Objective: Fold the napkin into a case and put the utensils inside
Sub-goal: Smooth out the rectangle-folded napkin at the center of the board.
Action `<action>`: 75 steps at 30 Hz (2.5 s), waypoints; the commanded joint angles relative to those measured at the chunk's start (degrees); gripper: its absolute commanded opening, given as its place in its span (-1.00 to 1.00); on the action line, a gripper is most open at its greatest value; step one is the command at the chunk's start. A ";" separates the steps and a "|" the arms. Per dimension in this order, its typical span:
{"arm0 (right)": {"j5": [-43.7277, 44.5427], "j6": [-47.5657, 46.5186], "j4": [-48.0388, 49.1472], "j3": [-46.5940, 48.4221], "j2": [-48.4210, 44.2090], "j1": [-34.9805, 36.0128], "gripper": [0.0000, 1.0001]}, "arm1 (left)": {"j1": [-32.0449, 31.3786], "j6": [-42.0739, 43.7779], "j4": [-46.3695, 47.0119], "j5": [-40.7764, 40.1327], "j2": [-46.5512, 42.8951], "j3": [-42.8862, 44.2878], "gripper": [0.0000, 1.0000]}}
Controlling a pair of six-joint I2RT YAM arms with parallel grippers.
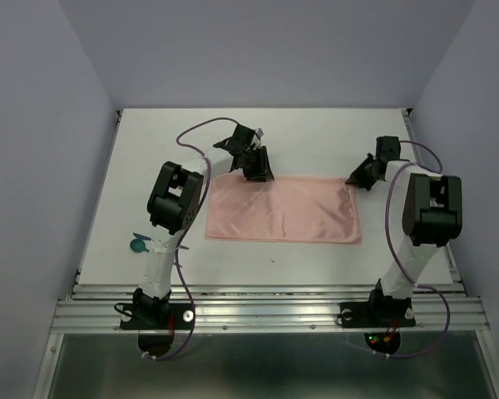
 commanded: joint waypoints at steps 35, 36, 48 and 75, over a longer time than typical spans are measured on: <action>4.14 -4.04 1.49 -4.75 1.44 -5.38 -0.81 | 17.13 5.70 -3.67 -10.28 -10.99 -14.31 -0.08; 4.05 -3.95 1.49 -4.75 1.62 -5.38 -0.81 | 17.22 5.61 -3.85 -10.46 -11.08 -14.31 -0.08; -2.89 -3.95 0.18 -2.56 -4.79 -5.38 -0.73 | 16.52 5.17 -5.95 -8.79 -19.95 -16.85 -0.08; -5.53 -5.36 -6.15 -8.27 -21.32 -3.71 -0.58 | 7.73 -3.88 -16.24 -18.46 -39.30 -45.33 -0.33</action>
